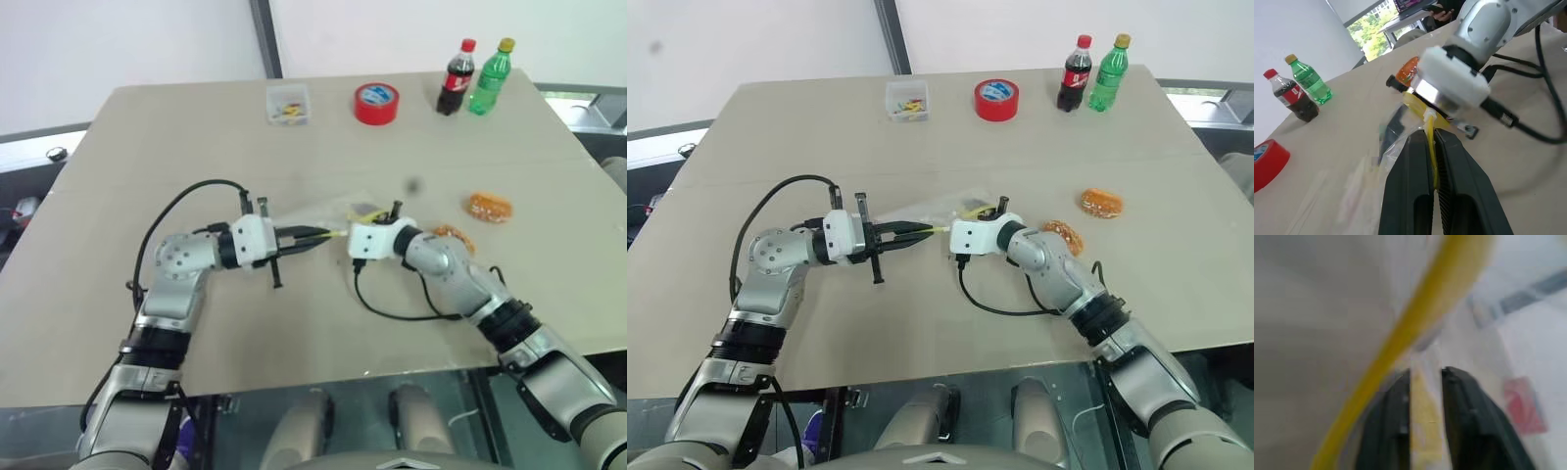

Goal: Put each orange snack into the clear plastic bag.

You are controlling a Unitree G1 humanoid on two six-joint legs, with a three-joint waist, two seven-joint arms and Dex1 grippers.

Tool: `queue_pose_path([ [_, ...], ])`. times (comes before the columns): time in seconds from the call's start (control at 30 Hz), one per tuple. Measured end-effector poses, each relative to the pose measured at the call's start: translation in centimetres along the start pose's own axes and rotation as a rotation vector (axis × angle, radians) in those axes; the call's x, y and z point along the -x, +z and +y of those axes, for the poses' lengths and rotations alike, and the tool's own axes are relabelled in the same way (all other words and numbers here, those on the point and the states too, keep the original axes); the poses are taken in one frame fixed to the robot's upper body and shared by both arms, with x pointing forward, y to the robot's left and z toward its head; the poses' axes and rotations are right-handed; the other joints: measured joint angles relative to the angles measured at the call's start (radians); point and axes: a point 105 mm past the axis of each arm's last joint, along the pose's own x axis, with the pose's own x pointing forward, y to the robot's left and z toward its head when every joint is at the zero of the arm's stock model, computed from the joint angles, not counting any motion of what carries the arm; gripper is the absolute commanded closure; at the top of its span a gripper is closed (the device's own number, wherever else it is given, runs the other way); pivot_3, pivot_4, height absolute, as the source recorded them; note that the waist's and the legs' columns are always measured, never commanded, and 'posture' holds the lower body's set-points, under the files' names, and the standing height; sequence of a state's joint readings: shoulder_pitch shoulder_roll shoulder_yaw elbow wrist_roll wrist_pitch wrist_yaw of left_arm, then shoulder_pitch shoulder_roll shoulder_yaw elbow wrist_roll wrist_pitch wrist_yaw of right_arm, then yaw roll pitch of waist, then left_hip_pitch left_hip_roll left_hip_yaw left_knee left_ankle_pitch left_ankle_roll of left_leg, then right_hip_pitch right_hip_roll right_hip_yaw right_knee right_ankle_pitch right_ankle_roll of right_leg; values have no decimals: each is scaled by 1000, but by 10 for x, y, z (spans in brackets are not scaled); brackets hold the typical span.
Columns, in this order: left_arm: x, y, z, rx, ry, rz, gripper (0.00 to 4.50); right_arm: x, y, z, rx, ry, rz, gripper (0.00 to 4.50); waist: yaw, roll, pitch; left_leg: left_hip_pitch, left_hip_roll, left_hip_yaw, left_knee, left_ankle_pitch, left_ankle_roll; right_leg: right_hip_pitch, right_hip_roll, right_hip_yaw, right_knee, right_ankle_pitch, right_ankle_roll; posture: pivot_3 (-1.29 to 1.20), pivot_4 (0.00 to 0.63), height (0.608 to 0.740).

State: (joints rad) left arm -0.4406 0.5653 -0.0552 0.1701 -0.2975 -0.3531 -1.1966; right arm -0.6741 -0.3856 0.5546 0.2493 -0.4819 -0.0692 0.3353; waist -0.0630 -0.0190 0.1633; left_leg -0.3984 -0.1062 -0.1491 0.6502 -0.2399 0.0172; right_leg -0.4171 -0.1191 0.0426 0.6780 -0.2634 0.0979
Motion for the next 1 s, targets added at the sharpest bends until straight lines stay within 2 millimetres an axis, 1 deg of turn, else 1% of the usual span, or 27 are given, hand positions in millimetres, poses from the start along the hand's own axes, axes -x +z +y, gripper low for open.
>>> queue_pose_path([
  [0.03, 1, -2, 0, 8, 16, 3, 4500, 1, -2, -4, 38, -11, 4, 1726, 3, 0, 0, 0, 0, 0, 0, 0, 0, 0, 0, 0, 0, 0, 0, 0, 150, 740],
  [0.13, 2, -3, 2, 15, 53, 8, 4500, 6, -8, -6, 96, -13, 12, 277, 7, 0, 0, -1, 0, 0, -1, 0, 0, 0, 0, 0, -1, 0, 0, 0, 150, 740],
  [0.17, 2, -4, 3, 16, 65, 9, 4500, 7, -6, -6, 108, -15, 0, 32, 8, 0, 0, 0, 0, 0, -1, 0, 0, 0, 0, 0, -1, 0, 0, 0, 150, 740],
  [0.23, 1, -4, 4, 15, 77, 10, 4500, 9, -2, -6, 113, -19, -17, 32, 7, 0, 0, 0, 0, 0, -1, 0, 0, 0, 0, 0, 0, 0, 0, 0, 150, 740],
  [0.27, 1, -5, 4, 14, 88, 16, 4500, 13, -3, -6, 106, -24, -15, 32, 9, 0, 0, 0, 0, 0, -1, 0, 0, 0, 0, 0, 0, 0, 0, 0, 150, 740],
  [0.33, -2, -6, 7, 13, 116, 18, 4500, 24, 0, -6, 22, -21, -22, 32, 13, 0, 0, 0, 0, 0, -1, 0, 0, 0, 0, 0, 0, 0, 0, 0, 150, 740],
  [0.37, -2, -6, 7, 13, 119, 19, 4500, 25, 0, -5, 6, -16, -23, 32, 15, 0, 0, 0, 0, 0, -1, 0, 0, 0, 0, 0, -1, 0, 0, 0, 150, 740],
  [0.4, -4, -7, 9, 12, 137, 20, 4500, 33, 3, -6, -95, -3, -25, 32, 20, 0, 0, -1, 0, 0, -1, 0, 0, 0, 0, 0, -1, 0, 0, 0, 150, 740],
  [0.47, -5, -7, 10, 10, 145, 23, 4500, 39, 7, -7, -174, 10, -30, 32, 21, 0, 0, 0, 0, 0, -1, 0, 0, 0, 0, 0, -1, 0, 0, 0, 150, 740],
  [0.5, -7, -7, 11, 7, 149, 20, 4500, 45, 10, -8, -246, 29, -30, 32, 22, 0, 0, 0, 0, 0, 0, 0, 0, 0, 0, 0, 0, 0, 0, 0, 150, 740],
  [0.53, -13, -4, 12, -2, 142, 9, 4500, 56, 13, -10, -356, 45, -17, 32, 26, 0, 0, 0, 0, -1, 0, 0, 0, 1, 0, 0, -1, 0, 0, 0, 150, 740],
  [0.57, -18, -2, 12, -8, 136, -5, 4500, 63, 14, -12, -426, 48, 0, 32, 29, 0, 0, 0, 0, -1, 0, 0, 0, 2, 0, -1, -1, 0, 0, 0, 150, 740],
  [0.63, -23, 0, 11, -11, 131, -21, 4500, 71, 15, -14, -506, 50, 28, 32, 29, 0, 0, 0, 0, -1, 1, -1, 1, 2, 0, -1, -1, 0, 0, 0, 150, 740],
  [0.67, -26, 0, 11, -12, 128, -24, 4500, 73, 16, -15, -555, 44, 31, 32, 27, 0, 0, 0, 0, -1, 1, -1, 1, 2, 0, -1, 0, 0, 0, 0, 150, 740],
  [0.73, -29, 3, 13, -27, 126, -33, 4500, 75, 17, -20, -598, 30, 28, 32, 24, 0, 0, 0, 0, -1, 0, 0, 1, 2, 0, -1, 0, 0, 0, 0, 150, 740],
  [0.8, -30, 7, 16, -48, 130, -41, 4500, 75, 15, -25, -574, 15, 44, 32, 24, 0, 0, 0, 0, -1, 0, 0, 1, 2, 0, -1, 0, 0, 0, 0, 150, 740],
  [0.83, -31, 8, 17, -58, 136, -40, 4500, 73, 12, -27, -534, 1, 69, 32, 24, 0, 0, 1, 0, 0, 1, 0, 0, 2, 0, -1, 0, 0, 0, 0, 150, 740],
  [0.9, -38, 11, 21, -83, 147, -39, 4500, 64, -6, -36, -433, -66, 172, 32, 26, 0, 0, 1, 0, 0, 1, 0, 0, 2, 0, -1, 0, 0, 0, 0, 150, 740],
  [0.93, -38, 11, 23, -93, 152, -32, 4500, 62, -19, -40, -400, -106, 228, 32, 27, 0, 0, 1, -1, 0, 1, 0, 0, 2, 0, -1, 0, 0, 1, 0, 150, 740],
  [1.0, -42, 11, 21, -101, 140, -24, 4500, 57, -27, -43, -361, -127, 256, 32, 26, 0, 0, 0, -1, 0, 1, 0, 0, 2, 0, 0, 0, 0, 1, 0, 150, 740],
])
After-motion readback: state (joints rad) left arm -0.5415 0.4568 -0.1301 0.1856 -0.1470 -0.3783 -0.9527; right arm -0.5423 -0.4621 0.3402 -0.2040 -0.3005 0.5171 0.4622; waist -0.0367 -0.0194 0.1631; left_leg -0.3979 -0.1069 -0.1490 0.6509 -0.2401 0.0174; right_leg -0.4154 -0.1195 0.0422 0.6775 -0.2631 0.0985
